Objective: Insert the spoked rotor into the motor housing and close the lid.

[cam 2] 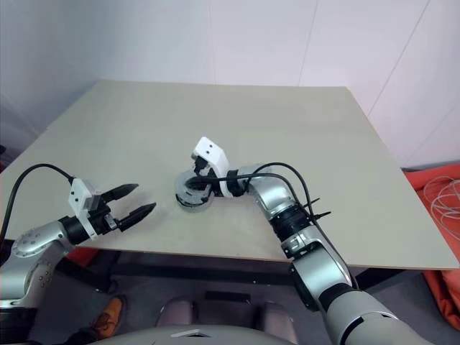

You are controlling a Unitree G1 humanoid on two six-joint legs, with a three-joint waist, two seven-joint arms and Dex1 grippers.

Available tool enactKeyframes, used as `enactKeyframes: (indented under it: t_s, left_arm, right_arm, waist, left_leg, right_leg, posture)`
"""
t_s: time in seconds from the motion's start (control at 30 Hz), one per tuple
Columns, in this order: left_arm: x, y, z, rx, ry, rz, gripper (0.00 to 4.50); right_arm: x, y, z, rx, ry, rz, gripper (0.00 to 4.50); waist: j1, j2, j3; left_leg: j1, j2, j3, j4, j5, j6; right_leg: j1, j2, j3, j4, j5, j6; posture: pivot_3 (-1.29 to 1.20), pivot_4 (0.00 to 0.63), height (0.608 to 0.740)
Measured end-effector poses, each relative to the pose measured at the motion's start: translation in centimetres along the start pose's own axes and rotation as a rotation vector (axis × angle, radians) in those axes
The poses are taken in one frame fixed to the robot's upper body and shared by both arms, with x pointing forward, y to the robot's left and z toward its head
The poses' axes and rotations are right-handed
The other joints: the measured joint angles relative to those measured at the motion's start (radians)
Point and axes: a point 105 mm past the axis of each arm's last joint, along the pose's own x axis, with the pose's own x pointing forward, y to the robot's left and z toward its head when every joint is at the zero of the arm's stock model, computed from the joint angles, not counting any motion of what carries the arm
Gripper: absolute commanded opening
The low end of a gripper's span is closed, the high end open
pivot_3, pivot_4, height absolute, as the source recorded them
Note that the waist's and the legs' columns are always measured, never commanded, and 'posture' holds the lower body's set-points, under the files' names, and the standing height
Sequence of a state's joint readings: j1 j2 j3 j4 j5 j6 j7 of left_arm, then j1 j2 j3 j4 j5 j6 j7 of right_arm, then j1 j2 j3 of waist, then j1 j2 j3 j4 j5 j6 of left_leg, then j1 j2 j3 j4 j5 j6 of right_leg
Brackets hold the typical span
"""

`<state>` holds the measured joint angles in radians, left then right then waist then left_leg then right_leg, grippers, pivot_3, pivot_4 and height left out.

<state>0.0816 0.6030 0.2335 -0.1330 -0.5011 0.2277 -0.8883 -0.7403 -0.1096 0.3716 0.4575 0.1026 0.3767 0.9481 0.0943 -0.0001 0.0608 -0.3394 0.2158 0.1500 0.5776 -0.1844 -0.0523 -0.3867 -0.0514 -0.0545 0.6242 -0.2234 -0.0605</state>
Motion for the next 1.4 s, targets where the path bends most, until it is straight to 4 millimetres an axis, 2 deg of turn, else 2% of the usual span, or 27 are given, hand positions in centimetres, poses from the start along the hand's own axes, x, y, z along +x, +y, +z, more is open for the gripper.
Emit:
enactKeyframes:
  t_s: [0.13,0.4,0.53,0.7,0.83,1.17,1.2,1.4]
  left_arm:
    - [-0.1,0.0,-0.1,-0.004,0.002,0.004,4.50]
    - [-0.1,0.0,-0.3,-0.008,0.006,0.008,4.50]
    - [-0.2,0.0,-0.3,-0.009,0.007,0.009,4.50]
    - [-0.2,-0.1,-0.4,-0.012,0.009,0.009,4.50]
    - [-0.3,-0.1,-0.4,-0.009,0.012,0.004,4.50]
    - [-0.1,0.0,0.0,0.000,0.004,-0.002,4.50]
    - [-0.1,0.0,0.0,0.000,0.004,-0.002,4.50]
    - [-0.1,0.0,-0.1,-0.003,0.006,-0.001,4.50]
  right_arm:
    - [0.8,0.1,-1.2,-0.006,0.029,0.004,0.04]
    - [1.3,-0.1,-1.1,-0.047,0.038,0.003,0.04]
    - [0.8,-0.1,-0.5,-0.022,0.019,0.019,0.04]
    - [-0.5,-0.1,1.6,-0.005,-0.057,0.042,0.04]
    - [-1.4,-0.2,1.5,-0.003,-0.042,0.060,0.90]
    - [-1.0,-1.3,0.4,-0.023,0.003,0.056,4.30]
    - [-1.0,-1.5,0.5,-0.035,0.008,0.052,4.43]
    - [-0.2,-1.7,-0.3,-0.052,0.024,0.052,4.43]
  waist:
    - [-0.002,0.000,0.000]
    - [-0.002,0.000,0.000]
    - [-0.002,0.000,0.000]
    - [-0.001,0.000,0.000]
    - [-0.001,0.000,0.000]
    - [-0.002,0.000,0.000]
    - [-0.002,0.000,0.000]
    - [-0.001,0.000,0.000]
  left_leg:
    - [0.000,0.000,0.000,0.000,0.000,0.000]
    - [0.002,0.001,0.000,0.000,0.000,0.000]
    - [0.001,0.001,0.000,0.000,0.000,0.000]
    - [0.001,0.001,0.000,0.000,0.000,0.000]
    - [0.001,0.001,0.000,0.000,0.000,0.000]
    - [0.000,0.001,0.000,0.000,0.000,0.000]
    - [0.000,0.001,0.000,0.000,0.000,0.000]
    - [-0.004,0.001,0.000,0.000,0.000,0.000]
  right_leg:
    - [0.000,0.000,0.000,0.000,0.000,0.000]
    - [0.001,0.000,0.000,0.000,0.000,0.000]
    - [0.001,0.000,0.000,0.000,0.000,0.000]
    - [0.000,0.000,0.000,0.000,0.000,0.000]
    - [0.000,0.000,0.000,0.000,0.000,0.000]
    - [0.000,0.000,0.000,0.000,0.002,-0.004]
    - [-0.001,0.000,0.000,0.000,0.002,-0.004]
    - [-0.004,0.000,0.000,0.000,0.003,-0.006]
  posture:
    - [0.00,0.000,0.740]
    - [0.00,0.000,0.740]
    - [0.00,0.000,0.740]
    - [0.00,0.000,0.740]
    - [0.00,0.000,0.740]
    - [0.00,0.000,0.740]
    - [0.00,0.000,0.740]
    - [0.00,0.000,0.740]
